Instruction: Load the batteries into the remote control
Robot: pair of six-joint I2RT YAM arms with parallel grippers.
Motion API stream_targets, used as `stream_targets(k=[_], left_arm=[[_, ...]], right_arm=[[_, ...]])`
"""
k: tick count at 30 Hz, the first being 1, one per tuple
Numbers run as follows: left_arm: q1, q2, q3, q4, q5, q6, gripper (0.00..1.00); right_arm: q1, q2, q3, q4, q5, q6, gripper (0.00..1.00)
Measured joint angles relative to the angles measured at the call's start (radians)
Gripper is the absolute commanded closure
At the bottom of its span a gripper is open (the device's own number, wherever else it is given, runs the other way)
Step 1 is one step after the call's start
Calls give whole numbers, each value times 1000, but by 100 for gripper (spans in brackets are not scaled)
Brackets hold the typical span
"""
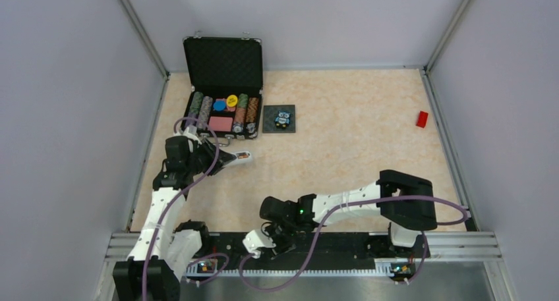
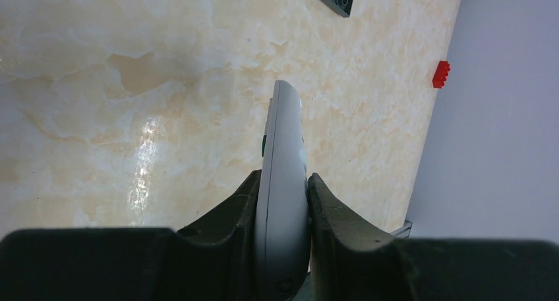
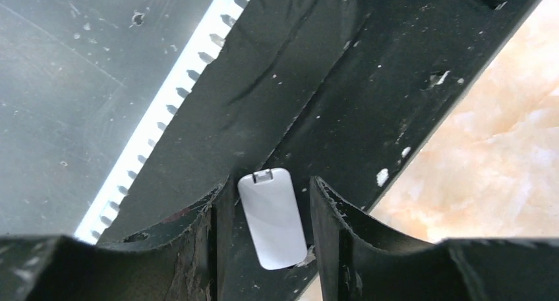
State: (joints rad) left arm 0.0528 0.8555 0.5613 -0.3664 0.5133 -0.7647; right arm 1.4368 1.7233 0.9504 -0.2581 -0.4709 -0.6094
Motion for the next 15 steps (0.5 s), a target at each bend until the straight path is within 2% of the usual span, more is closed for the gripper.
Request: stream_targets(k=[3, 11, 15], left_arm=[[1, 0, 0, 0, 2, 1, 100], [6, 0, -13, 7, 7, 2, 100], [6, 0, -16, 8, 6, 2, 100]], right_arm=[[0, 18, 21, 1, 8, 0, 58], [0, 45, 68, -51, 27, -2, 75], [0, 47, 87, -85, 44, -1, 72]])
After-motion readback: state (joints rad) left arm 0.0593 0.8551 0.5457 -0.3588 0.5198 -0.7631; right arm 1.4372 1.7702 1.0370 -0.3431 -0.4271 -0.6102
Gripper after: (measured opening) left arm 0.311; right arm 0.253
